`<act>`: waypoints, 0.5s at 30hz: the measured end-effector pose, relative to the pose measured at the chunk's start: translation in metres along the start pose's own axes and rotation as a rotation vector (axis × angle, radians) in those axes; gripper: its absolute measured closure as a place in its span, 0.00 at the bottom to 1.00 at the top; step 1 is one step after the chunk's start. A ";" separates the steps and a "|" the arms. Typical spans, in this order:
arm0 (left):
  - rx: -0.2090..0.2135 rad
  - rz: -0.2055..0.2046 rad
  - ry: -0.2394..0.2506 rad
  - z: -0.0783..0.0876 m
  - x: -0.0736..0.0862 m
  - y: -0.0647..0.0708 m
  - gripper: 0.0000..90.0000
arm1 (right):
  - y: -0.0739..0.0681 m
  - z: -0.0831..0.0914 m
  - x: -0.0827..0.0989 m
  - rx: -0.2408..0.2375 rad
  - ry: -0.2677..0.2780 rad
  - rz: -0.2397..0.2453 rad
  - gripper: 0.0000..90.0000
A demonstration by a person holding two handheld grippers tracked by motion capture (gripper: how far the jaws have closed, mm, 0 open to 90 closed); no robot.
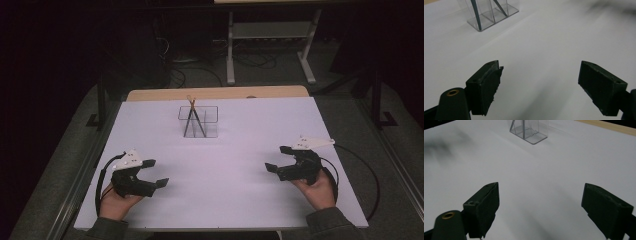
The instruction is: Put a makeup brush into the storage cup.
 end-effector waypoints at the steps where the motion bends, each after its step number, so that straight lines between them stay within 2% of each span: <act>1: 0.000 0.004 0.001 0.000 0.000 0.000 0.19 | 0.000 0.001 0.001 0.000 0.002 0.000 0.15; 6: -0.008 0.001 0.008 0.002 0.000 -0.001 0.19 | -0.001 0.005 0.009 0.005 0.003 -0.011 0.15; 9: -0.014 0.014 0.018 0.001 0.000 -0.001 0.19 | -0.001 0.007 0.012 0.006 0.003 -0.012 0.16; 15: -0.015 0.015 0.014 0.001 0.002 -0.002 0.19 | -0.003 0.011 0.017 0.015 0.001 -0.013 0.16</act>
Point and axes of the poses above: each handheld gripper's, and its own axes: z roughly backward along the jaws, x roughly out of its underside, y roughly to its right, the point moved 8 cm from there along -z, roughly forward along the jaws, and after that the axes turned 3 degrees about y, right-handed, at the moved point
